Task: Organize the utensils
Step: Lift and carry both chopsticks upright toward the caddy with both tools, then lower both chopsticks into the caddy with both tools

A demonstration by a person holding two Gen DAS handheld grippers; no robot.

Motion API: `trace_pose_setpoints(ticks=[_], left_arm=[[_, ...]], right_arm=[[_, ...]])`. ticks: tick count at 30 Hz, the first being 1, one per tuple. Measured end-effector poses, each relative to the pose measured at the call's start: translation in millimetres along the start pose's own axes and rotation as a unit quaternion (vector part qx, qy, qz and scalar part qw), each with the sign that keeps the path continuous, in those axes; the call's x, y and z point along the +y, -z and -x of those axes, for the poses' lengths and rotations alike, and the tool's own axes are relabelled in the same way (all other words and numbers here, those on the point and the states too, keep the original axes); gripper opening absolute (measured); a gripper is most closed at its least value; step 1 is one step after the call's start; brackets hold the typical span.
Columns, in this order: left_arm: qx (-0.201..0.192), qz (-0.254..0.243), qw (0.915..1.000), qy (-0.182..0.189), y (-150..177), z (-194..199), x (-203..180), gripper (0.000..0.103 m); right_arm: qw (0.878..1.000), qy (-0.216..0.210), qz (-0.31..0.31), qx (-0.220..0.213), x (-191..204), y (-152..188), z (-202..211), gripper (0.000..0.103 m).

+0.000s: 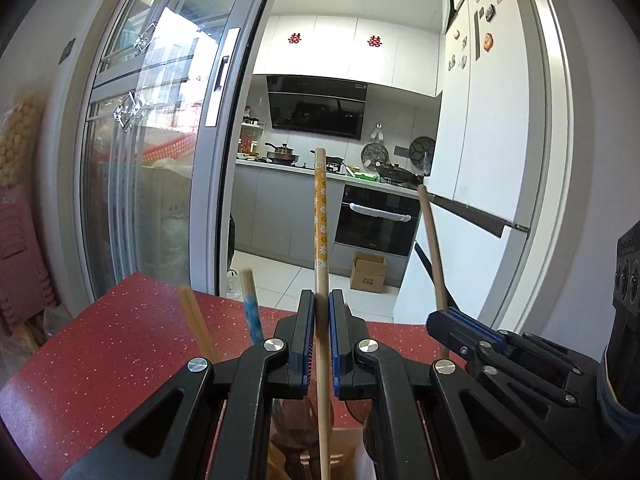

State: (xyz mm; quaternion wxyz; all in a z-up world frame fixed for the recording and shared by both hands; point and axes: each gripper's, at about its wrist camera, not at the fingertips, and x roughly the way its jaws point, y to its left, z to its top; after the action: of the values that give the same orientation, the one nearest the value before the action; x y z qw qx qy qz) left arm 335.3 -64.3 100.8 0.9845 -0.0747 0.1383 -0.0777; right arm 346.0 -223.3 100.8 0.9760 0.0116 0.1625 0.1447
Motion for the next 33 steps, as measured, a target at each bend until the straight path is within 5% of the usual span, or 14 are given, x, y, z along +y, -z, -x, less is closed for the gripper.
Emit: trace_pose_setpoints(ticks=[11, 27, 30, 33], left_arm=[[0.014, -0.044, 0.9988, -0.017, 29.7, 15.3, -13.6, 0.036], [0.059, -0.067, 0.9956, -0.028, 37.1, 19.3, -10.4, 0.036], [0.067, -0.067, 0.9952, -0.024, 36.5, 20.5, -10.2, 0.036], [0.073, -0.065, 0.9949, -0.024, 36.2, 21.4, -9.2, 0.036]], right_arm=[[0.999, 0.006, 0.032, 0.004, 10.2, 33.0, 13.0, 0.006], [0.997, -0.03, -0.006, 0.073, 5.2, 38.7, 6.4, 0.007], [0.996, -0.035, -0.01, 0.08, 4.4, 38.1, 8.0, 0.026], [0.996, -0.036, -0.022, 0.079, 1.7, 37.2, 12.7, 0.032]])
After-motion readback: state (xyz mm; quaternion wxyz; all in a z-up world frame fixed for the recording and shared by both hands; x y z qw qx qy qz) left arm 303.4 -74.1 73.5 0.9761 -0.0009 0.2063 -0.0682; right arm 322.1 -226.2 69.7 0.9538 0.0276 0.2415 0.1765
